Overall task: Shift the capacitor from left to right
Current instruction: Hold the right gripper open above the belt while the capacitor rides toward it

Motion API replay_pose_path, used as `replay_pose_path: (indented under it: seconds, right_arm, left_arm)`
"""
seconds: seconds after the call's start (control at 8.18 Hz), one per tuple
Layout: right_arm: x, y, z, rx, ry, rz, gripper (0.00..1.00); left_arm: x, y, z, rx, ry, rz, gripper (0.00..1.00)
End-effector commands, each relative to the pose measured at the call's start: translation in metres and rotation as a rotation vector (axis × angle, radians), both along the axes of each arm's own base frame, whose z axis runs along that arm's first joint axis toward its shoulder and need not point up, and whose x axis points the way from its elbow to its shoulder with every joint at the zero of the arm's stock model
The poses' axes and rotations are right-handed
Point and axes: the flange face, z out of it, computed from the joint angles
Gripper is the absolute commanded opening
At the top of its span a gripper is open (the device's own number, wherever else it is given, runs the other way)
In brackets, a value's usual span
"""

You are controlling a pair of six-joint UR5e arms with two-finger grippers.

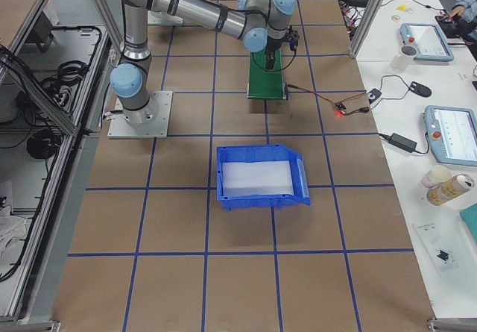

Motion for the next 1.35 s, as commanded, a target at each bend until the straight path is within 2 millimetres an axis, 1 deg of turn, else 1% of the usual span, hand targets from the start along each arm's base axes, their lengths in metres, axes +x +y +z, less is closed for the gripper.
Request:
replay_pose_path:
  seconds: [0.0, 0.24, 0.49, 1.1, 1.22]
  right_arm:
    - [-0.0080, -0.0020, -0.0039, -0.033, -0.025, 0.013, 1.00]
    - [-0.0080, -0.0024, -0.0036, -0.037, -0.025, 0.015, 1.00]
    - [-0.0080, -0.0041, -0.0030, -0.055, -0.027, 0.048, 1.00]
    - [-0.0069, -0.0053, -0.0006, -0.073, -0.029, 0.053, 1.00]
    - [-0.0069, -0.0055, -0.0015, -0.071, -0.029, 0.053, 1.00]
  left_arm:
    - [-0.0142, 0.0036, -0.0058, 0.013, 0.000, -0.026, 1.00]
    - [-0.0164, 0.0046, -0.0100, 0.019, 0.005, -0.029, 1.00]
    - [-0.0171, 0.0053, -0.0093, 0.019, 0.003, -0.030, 1.00]
    - [-0.0163, 0.0058, -0.0107, 0.021, -0.004, -0.041, 1.00]
    - [-0.0164, 0.0061, -0.0135, 0.026, -0.004, -0.030, 1.00]
